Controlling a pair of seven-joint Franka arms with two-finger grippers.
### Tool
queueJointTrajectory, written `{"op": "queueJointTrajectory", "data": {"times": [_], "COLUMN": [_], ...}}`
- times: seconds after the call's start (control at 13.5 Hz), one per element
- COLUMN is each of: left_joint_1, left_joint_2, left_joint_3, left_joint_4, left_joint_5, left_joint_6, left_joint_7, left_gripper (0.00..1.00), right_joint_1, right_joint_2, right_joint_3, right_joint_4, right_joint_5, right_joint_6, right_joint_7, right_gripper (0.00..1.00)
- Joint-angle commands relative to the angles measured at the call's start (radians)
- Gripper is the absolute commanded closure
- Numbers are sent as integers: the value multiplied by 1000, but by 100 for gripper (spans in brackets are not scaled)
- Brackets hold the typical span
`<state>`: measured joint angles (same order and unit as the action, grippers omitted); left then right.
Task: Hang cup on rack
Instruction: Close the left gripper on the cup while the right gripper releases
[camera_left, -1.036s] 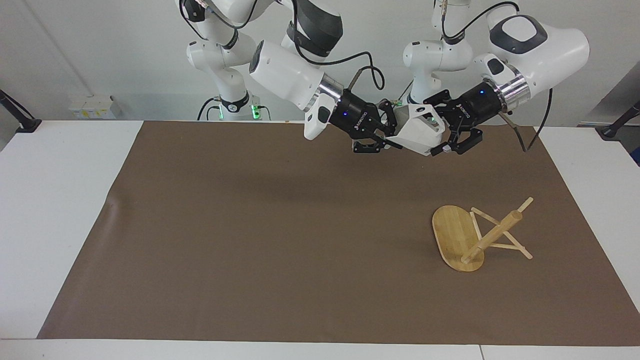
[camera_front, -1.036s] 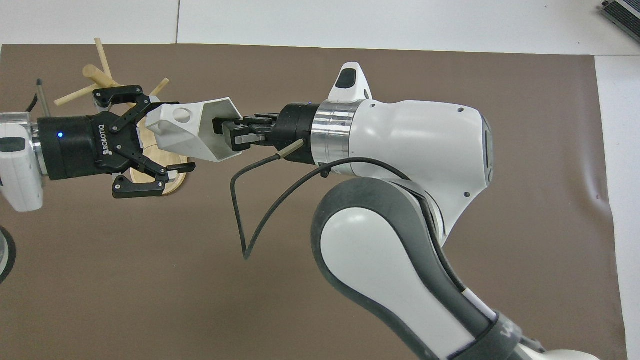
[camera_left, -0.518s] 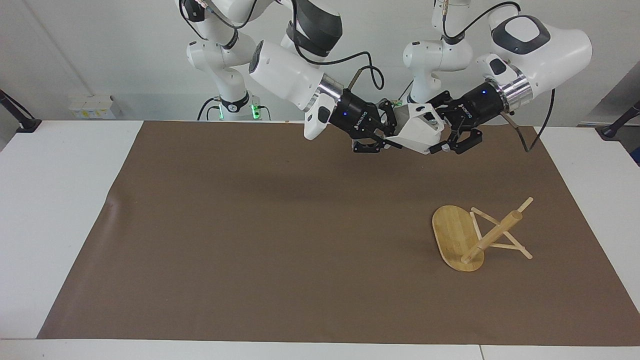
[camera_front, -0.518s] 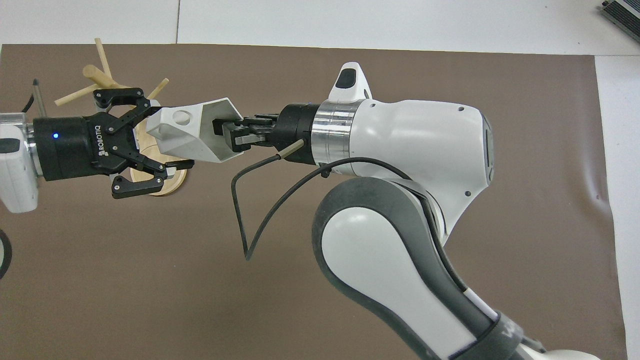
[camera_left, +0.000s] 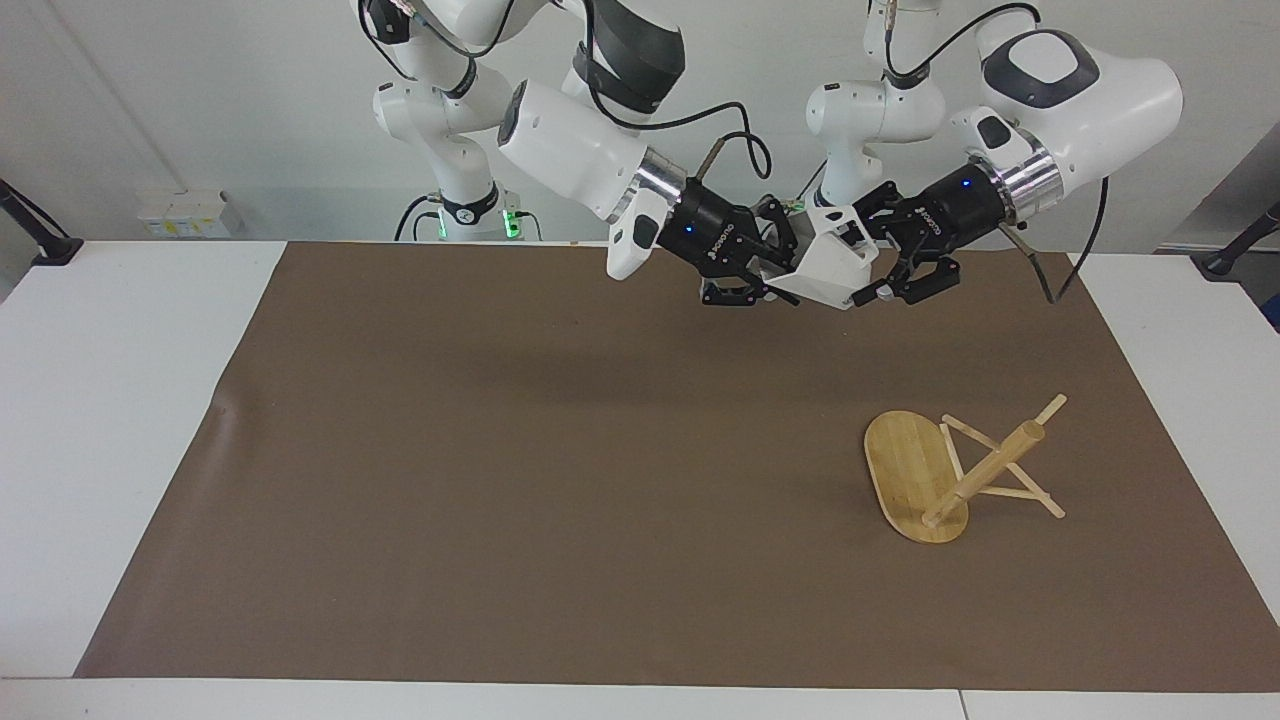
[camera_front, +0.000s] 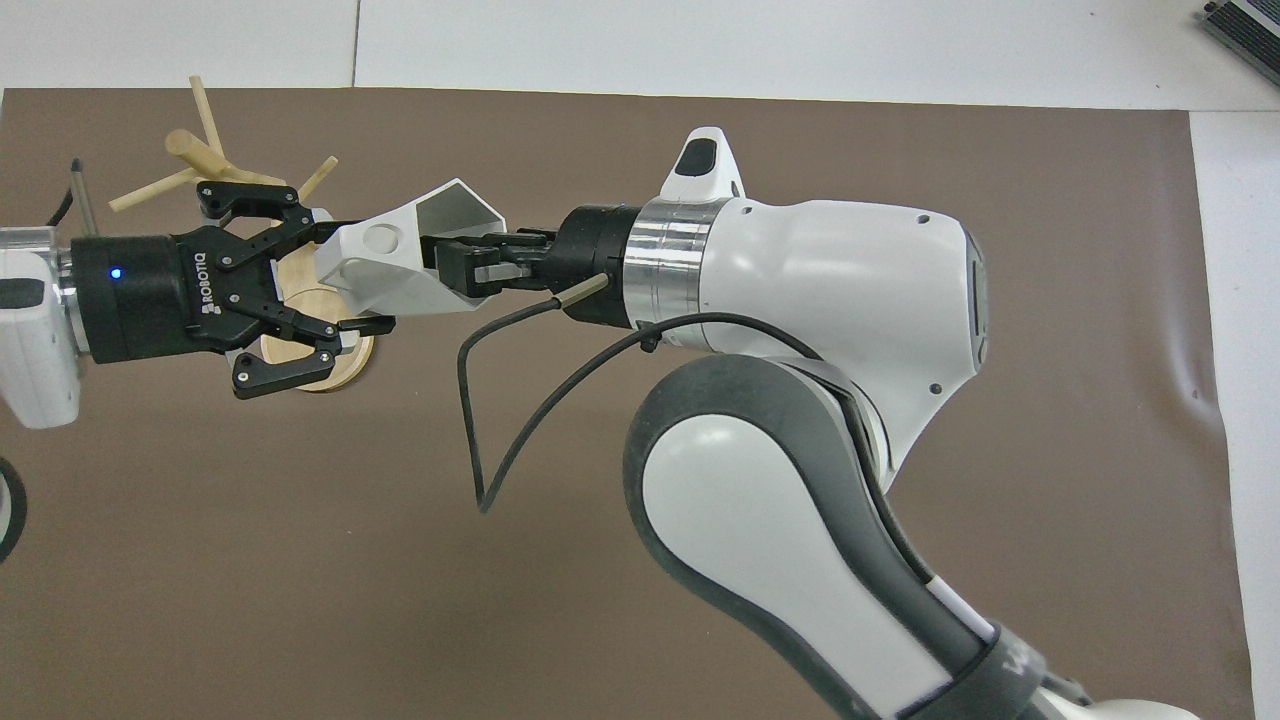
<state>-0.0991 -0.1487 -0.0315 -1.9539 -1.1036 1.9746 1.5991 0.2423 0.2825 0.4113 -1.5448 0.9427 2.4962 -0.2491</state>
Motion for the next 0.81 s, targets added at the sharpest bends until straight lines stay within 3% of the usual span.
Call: {"op": "queueJointTrajectory", "data": {"times": [0.0, 0.22, 0.3, 0.37, 0.74], "left_joint_1": [-5, -4, -5, -5, -5], "left_joint_2": [-15, -15, -15, -15, -15], "left_joint_3": [5, 5, 5, 5, 5], "left_joint_4": [-2, -4, -4, -4, -4], "left_joint_5": [-18, -18, -19, -19, -19], "left_joint_6": [-17, -16, -16, -17, -16], "left_joint_7": [-8, -8, -8, -8, -8], "left_gripper": [100, 100, 100, 100, 100], "right_joint_1": [0, 0, 0, 0, 3], "right_joint_2": [0, -2, -2, -2, 0], "right_joint_3": [4, 4, 4, 4, 6], "right_joint_4": [0, 0, -1, -1, -5], "right_joint_5": [5, 5, 4, 4, -13], "right_joint_6": [12, 12, 12, 21, 33], "right_joint_7": [21, 21, 22, 22, 74], "right_gripper": [42, 39, 25, 3, 0]}}
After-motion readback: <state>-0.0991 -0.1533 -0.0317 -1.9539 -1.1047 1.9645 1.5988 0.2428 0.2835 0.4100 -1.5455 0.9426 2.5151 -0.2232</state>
